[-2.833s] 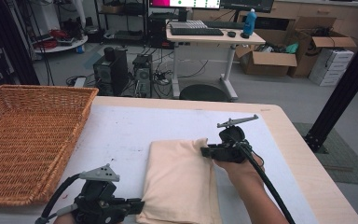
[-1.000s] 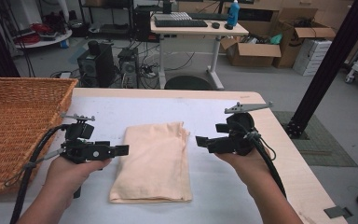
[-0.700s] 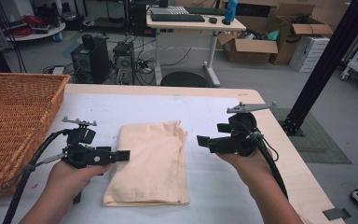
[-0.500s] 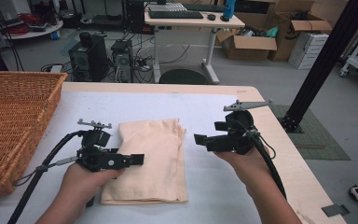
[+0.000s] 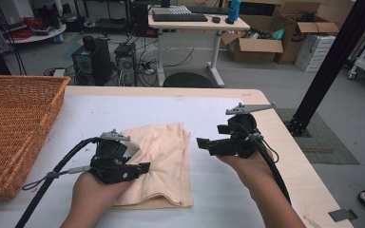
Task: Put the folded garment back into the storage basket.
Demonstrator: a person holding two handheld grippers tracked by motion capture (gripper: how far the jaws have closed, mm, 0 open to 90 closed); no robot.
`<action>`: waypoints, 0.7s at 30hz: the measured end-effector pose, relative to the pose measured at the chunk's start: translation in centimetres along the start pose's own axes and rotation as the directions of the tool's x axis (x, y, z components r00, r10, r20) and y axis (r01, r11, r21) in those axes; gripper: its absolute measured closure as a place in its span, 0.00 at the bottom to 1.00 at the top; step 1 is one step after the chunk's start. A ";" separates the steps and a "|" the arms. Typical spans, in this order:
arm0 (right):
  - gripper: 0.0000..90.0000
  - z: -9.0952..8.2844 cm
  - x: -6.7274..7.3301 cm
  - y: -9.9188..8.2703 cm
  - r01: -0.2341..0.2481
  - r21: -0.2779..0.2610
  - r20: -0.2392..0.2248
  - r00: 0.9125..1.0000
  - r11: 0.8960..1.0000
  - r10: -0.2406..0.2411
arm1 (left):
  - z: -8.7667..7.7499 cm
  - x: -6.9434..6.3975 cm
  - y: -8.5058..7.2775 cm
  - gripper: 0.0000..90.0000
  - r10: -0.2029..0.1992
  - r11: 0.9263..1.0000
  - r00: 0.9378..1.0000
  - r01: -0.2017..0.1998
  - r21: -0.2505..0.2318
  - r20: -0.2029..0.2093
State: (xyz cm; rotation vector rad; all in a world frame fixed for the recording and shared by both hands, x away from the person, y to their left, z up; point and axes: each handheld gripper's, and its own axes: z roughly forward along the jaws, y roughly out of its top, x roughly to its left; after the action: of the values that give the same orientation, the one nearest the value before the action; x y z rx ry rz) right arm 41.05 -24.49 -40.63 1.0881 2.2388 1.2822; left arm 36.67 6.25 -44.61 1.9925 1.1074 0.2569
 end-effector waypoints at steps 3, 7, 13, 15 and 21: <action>0.17 0.1 0.0 0.0 -0.003 0.002 0.001 1.000 1.000 0.003 | -0.2 0.2 -0.1 0.79 0.007 1.000 1.000 -0.007 -0.012 0.011; 0.17 0.2 -0.2 -0.1 -0.009 0.008 0.002 1.000 1.000 0.009 | -0.3 0.9 -0.2 0.82 -0.044 0.998 0.997 0.046 -0.039 0.058; 0.17 0.3 -0.2 -0.2 -0.007 0.019 0.004 1.000 1.000 0.007 | -1.6 1.9 0.2 0.83 -0.093 0.991 0.984 0.107 -0.079 0.154; 0.17 0.3 -0.3 -0.2 -0.004 0.020 0.005 1.000 1.000 0.004 | -2.3 2.1 0.5 0.83 -0.103 0.988 0.978 0.122 -0.099 0.183; 0.17 0.0 -0.4 -0.2 -0.007 0.012 0.003 1.000 1.000 0.007 | -5.0 3.2 1.4 0.83 -0.113 0.976 0.965 0.152 -0.156 0.235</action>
State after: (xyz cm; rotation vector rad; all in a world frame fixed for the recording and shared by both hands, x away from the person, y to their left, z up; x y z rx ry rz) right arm 41.24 -24.85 -40.88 1.1028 2.2453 1.2700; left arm 36.81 11.20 -41.00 1.7376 1.0308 0.0519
